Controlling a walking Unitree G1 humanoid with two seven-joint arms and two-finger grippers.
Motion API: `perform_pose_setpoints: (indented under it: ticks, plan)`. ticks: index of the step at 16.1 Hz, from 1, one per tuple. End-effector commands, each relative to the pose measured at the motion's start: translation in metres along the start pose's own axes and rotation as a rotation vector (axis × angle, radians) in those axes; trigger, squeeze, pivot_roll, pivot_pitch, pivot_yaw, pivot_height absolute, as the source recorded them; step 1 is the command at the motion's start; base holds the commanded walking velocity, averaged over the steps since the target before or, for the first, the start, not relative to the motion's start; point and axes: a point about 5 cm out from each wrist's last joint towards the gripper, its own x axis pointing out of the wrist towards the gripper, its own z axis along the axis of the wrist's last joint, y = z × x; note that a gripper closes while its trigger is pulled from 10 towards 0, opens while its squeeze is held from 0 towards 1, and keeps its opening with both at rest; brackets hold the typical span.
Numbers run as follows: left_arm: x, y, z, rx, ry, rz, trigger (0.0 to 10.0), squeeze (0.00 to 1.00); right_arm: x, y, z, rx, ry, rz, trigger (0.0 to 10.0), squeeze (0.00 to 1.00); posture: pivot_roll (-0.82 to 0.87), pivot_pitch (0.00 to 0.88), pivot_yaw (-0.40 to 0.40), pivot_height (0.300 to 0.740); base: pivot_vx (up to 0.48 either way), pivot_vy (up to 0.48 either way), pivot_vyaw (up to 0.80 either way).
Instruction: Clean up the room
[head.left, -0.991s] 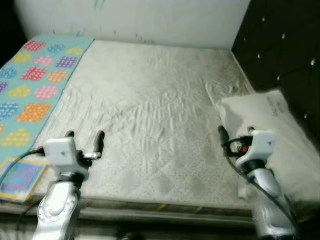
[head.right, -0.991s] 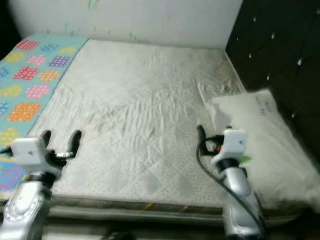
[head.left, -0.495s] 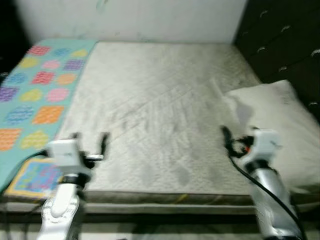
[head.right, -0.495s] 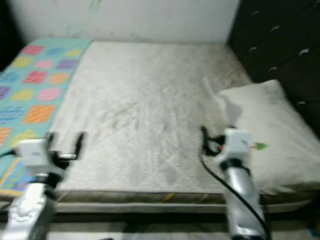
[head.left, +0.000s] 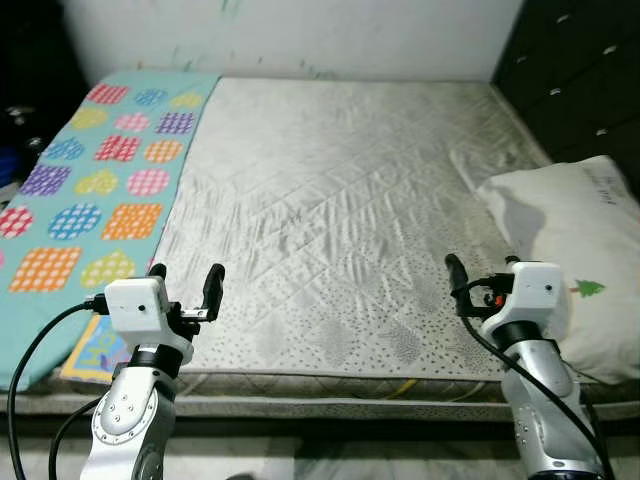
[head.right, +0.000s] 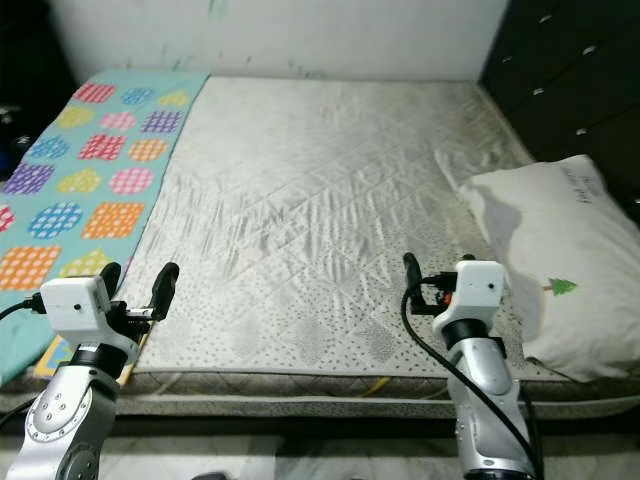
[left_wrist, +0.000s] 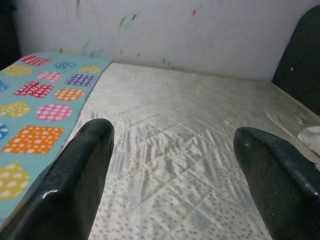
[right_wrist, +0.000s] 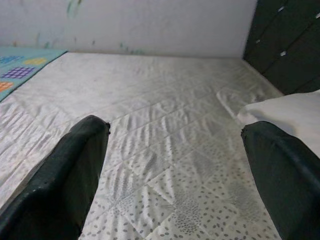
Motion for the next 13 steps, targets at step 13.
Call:
perform_pose_setpoints:
  ticks: [13]
  plan:
    - [-0.0013,0.0052,-0.0003,0.016,0.008,0.013,10.0,0.0,0.0008,0.0051,0.0016,0.005,-0.009,0.012,10.0,0.0,-0.01,0.111,-0.029,0.74,0.0,0.454,0.0]
